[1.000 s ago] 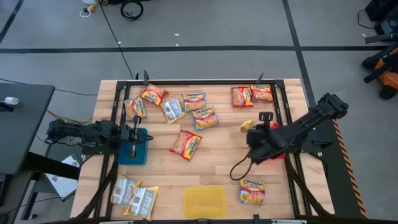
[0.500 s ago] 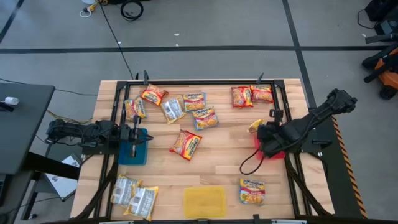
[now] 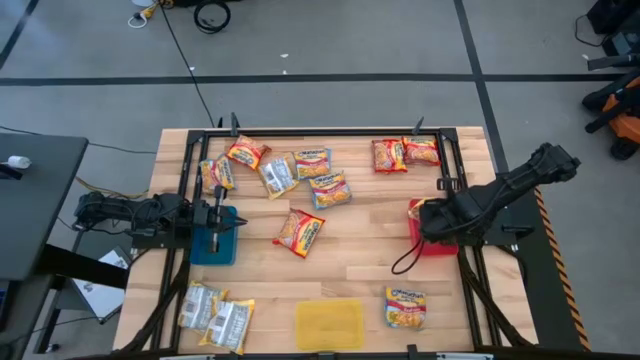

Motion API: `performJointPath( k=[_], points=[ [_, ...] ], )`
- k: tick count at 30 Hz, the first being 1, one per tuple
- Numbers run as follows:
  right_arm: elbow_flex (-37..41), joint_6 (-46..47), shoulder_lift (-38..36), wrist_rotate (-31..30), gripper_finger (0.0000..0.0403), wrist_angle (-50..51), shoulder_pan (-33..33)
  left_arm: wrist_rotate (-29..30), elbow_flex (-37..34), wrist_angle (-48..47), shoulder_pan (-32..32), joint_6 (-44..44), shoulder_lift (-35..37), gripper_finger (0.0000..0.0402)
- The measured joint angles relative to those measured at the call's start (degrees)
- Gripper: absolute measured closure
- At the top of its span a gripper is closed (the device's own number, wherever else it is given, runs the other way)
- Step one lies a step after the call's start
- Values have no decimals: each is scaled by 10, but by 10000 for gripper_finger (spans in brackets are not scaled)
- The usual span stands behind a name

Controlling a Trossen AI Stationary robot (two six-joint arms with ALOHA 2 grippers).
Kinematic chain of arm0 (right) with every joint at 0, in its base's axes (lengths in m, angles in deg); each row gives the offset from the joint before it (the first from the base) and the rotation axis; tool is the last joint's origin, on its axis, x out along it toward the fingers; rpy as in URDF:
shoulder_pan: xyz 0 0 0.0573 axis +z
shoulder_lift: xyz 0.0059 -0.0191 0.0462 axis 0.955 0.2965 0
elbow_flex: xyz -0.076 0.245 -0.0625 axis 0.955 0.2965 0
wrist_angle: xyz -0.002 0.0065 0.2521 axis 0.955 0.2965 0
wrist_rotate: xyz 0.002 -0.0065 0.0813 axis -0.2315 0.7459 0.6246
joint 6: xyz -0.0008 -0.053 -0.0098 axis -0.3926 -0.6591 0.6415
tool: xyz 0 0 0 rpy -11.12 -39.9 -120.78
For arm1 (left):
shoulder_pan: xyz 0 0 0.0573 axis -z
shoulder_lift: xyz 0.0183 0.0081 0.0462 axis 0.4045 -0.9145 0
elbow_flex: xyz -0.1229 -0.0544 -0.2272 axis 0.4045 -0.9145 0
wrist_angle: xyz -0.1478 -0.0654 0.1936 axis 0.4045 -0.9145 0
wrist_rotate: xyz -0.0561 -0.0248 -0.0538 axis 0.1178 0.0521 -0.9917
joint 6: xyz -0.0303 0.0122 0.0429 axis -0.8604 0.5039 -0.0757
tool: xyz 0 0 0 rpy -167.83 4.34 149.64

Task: Sort Maruchan noodles
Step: Put the yellow noodle pack into the red bin

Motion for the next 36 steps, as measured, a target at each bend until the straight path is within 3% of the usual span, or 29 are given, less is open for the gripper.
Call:
performJointPath(
  k=[9,13,19,21,28,36],
  points=[
    [-34,-2,45,27,400,1,-10,0,0,1,0,0,0,377],
    [-48,-98,69,-22,400,0,-14,0,0,1,0,0,0,377],
    [-49,-266,78,-157,399,1,-34,0,0,1,0,0,0,377],
    [-49,-310,76,-169,399,1,-41,0,0,1,0,0,0,377],
    [-49,-386,64,-88,398,1,-44,0,0,1,0,0,0,377],
    [-49,-329,57,-61,398,1,-44,0,0,1,0,0,0,377]
  ],
)
